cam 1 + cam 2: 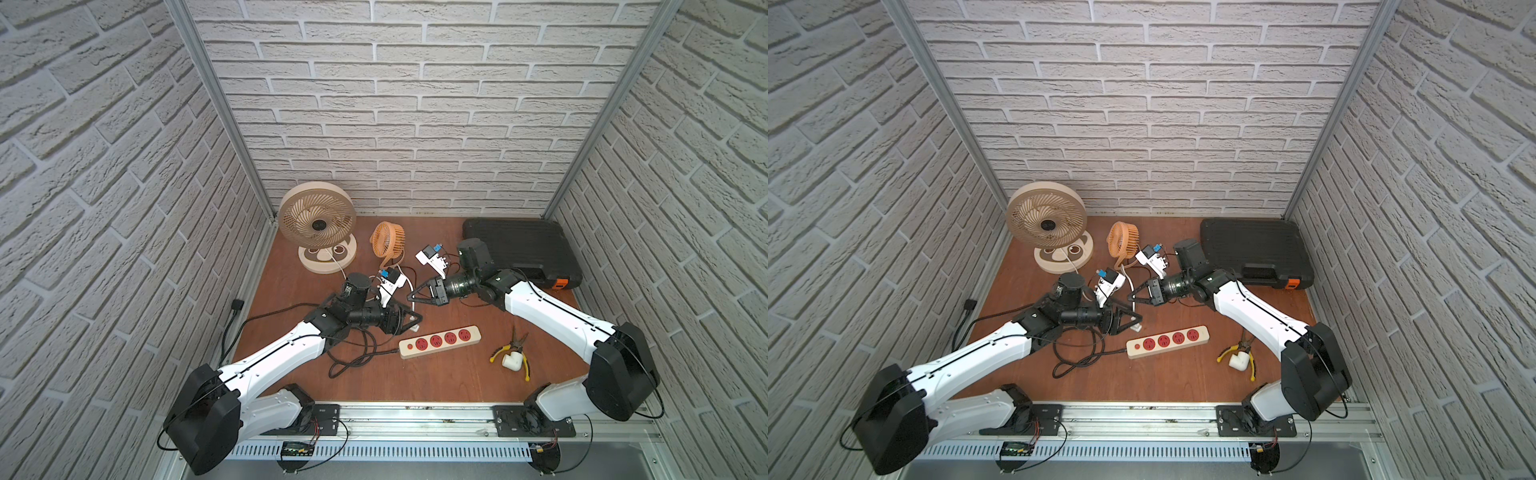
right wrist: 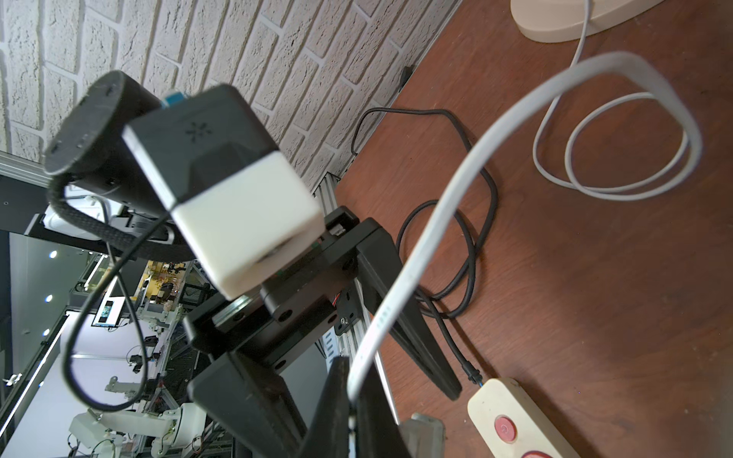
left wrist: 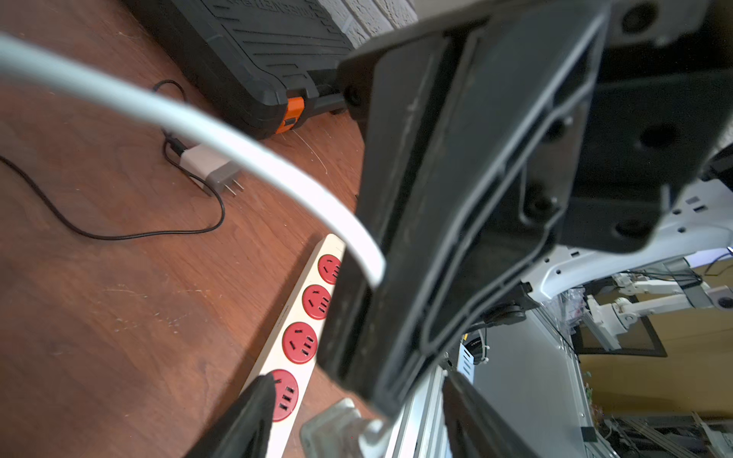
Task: Plug the desk fan into the power strip
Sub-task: Pick up the plug from the center of the board.
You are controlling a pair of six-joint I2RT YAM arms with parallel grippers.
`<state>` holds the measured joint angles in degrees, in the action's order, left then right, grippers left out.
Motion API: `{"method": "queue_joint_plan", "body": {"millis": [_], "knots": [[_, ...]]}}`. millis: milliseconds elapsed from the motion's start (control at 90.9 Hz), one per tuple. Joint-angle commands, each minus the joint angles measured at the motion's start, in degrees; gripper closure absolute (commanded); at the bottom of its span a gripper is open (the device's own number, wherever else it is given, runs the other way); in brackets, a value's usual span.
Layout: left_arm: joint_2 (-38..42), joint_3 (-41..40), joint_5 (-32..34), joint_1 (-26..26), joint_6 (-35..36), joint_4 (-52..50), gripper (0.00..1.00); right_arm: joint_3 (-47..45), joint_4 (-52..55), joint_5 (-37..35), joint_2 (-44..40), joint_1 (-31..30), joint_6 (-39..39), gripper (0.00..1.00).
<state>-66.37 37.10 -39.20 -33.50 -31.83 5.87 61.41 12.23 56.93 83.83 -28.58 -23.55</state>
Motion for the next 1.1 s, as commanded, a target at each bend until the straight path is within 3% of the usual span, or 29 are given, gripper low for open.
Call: {"method": "queue_joint_plan", "body": {"millis": [0, 297, 407, 517, 616, 946, 1089], "knots": [[-1.0, -1.3, -4.7, -0.5, -0.3, 8.4, 0.35, 1.3, -0.2, 3.7, -2.0, 0.3, -0.1, 0.97], [-3.9, -1.5, -7.1, -1.1, -0.1, 10.3, 0.65, 1.6, -0.1, 5.4, -1.7, 1.7, -0.7, 0.97], [-3.8, -2.1, -7.7, -1.6, -0.3, 11.2, 0.63, 2.1, 1.2, 5.1, -1.6, 2.5, 0.1, 0.97], [-3.7, -2.4, -8.4, -2.7, -0.8, 12.1, 0.49, 2.6, 2.4, 5.0, -1.2, 3.2, 1.1, 0.97], [-3.6, -2.6, -8.0, -3.5, -0.5, 11.8, 0.49, 2.8, 3.4, 5.0, -1.0, 3.8, 1.9, 0.97], [-5.3, -1.5, -6.2, -3.7, -0.2, 10.7, 0.99, 2.7, 3.7, 5.1, 0.2, 4.1, 2.5, 0.97], [-6.2, -0.6, -4.4, -3.7, -0.4, 10.4, 1.00, 1.2, 3.4, 3.6, -0.1, 3.9, 2.7, 0.97]]}}
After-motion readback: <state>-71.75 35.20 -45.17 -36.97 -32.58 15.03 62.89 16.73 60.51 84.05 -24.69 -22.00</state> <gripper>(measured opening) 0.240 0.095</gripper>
